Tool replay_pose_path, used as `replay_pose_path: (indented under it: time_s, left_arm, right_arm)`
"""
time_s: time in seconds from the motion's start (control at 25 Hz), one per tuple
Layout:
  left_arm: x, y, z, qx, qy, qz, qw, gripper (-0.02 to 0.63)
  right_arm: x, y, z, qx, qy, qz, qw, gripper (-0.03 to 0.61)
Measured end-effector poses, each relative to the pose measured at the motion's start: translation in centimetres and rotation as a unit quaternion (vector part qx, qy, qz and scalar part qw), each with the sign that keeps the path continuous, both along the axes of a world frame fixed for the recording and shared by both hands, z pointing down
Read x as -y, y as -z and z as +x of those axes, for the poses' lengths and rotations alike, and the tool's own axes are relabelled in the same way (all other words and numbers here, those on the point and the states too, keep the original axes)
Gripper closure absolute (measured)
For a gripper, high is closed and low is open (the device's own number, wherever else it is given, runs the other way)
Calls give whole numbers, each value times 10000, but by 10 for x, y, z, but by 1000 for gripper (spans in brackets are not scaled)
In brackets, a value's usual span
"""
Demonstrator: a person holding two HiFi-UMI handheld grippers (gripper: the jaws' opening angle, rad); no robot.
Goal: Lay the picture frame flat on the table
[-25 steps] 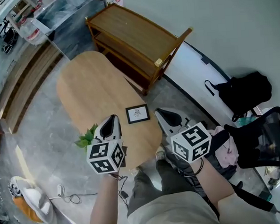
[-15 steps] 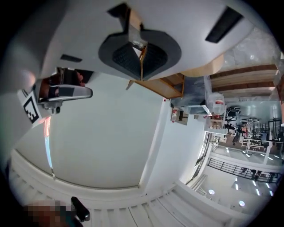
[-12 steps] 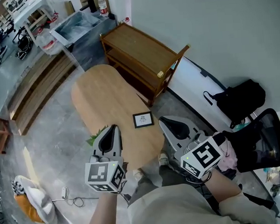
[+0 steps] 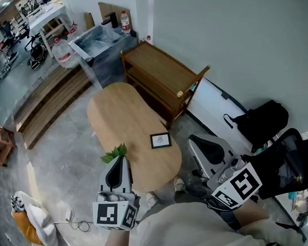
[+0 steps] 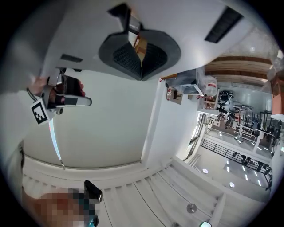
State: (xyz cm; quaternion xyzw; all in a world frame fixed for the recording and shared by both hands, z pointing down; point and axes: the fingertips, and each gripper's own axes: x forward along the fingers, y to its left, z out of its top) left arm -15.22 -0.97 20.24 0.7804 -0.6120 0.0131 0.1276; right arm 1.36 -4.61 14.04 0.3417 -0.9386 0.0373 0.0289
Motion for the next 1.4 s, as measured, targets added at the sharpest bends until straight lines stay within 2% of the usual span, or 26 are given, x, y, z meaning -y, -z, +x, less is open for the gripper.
replay_pose_path:
  time_s: [0.36,0.52,0.76,1.4]
  left_arm:
    - [-31,31,-17,366,143,353,9986,604]
    - [-40,31,-25,221,275,331,9988,604]
    - [-48,35,-27,382,280,388,9981,604]
    - [-65,39,-30,508,220,444,9975,604]
  right_arm:
    - [-30,14,-4,-89,64,101,9999,580]
    - [-42,9,-10,-150,100,90,9998,581]
    - [-51,10,-22,-203,205,141,9995,581]
    - [-55,8,-22,-249,18,172,9995,581]
